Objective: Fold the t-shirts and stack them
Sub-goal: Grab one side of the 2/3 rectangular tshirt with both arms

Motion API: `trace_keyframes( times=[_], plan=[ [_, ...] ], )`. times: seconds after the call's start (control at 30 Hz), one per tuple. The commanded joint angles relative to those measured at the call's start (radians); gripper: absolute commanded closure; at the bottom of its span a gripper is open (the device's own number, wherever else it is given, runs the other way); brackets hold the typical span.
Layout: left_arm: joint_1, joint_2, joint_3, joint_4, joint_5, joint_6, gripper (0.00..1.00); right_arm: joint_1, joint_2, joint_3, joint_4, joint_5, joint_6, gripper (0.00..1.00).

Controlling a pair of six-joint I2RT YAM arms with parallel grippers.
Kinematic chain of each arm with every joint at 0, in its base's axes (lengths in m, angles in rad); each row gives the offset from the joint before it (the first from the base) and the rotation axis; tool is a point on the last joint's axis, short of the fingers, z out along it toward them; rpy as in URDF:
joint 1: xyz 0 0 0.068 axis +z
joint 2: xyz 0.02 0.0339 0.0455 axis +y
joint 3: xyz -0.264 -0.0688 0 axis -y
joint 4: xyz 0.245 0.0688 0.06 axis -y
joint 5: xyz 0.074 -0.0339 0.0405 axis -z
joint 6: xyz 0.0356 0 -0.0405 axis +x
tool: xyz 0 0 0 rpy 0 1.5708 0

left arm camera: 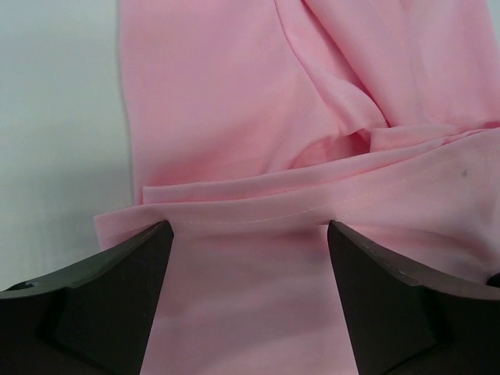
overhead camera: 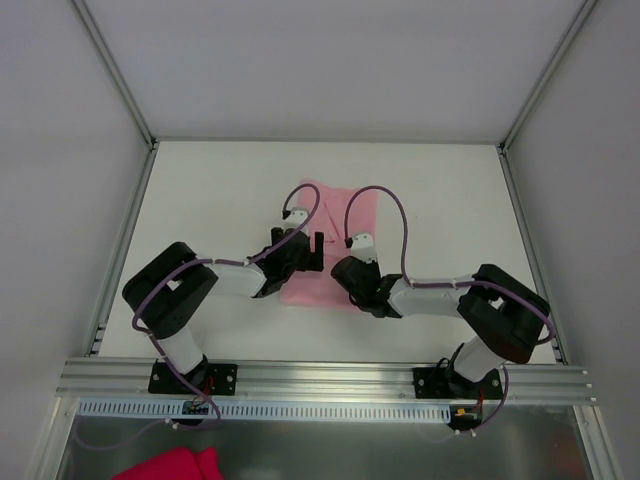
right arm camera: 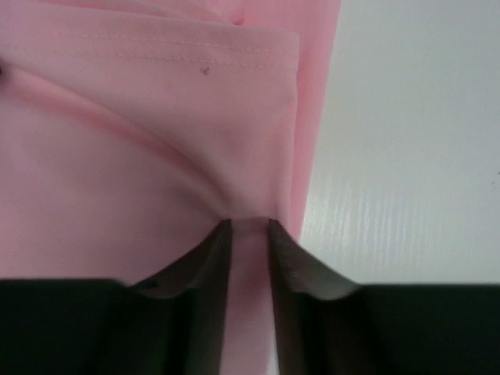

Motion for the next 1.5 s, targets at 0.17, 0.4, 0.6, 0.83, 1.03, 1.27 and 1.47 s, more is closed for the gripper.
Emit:
trace_keyframes(
  times=[0.17,0.4,0.6,0.83,1.03,1.27,1.47],
  plan=[
    [0.001,-0.15,-0.004,0.097,0.06,0.052,0.15,0.008,-0.17,-0.022,0.024,-0.001,-0.122,0.55],
    [-0.109,-0.367,-0.086,0.039,-0.154,0.124,0.15,0.047,-0.233,-0.063,0.012,0.055,-0.1,0.54],
    [-0.149,-0.497,-0.24,0.013,-0.157,0.011,0.19,0.143,-0.332,-0.077,-0.115,0.158,-0.004,0.53],
    [-0.214,-0.494,-0.357,0.013,-0.228,-0.066,0.2,0.212,-0.374,-0.079,-0.256,0.213,0.126,0.5],
    [-0.227,-0.49,-0.406,-0.002,-0.232,-0.113,0.21,0.232,-0.335,-0.076,-0.351,0.233,0.255,0.49],
    [-0.237,-0.458,-0.404,-0.014,-0.234,-0.133,0.2,0.232,-0.297,-0.1,-0.362,0.226,0.312,0.47],
    [-0.244,-0.419,-0.401,-0.017,-0.196,-0.176,0.21,0.219,-0.317,-0.161,-0.327,0.2,0.358,0.46]
  ],
)
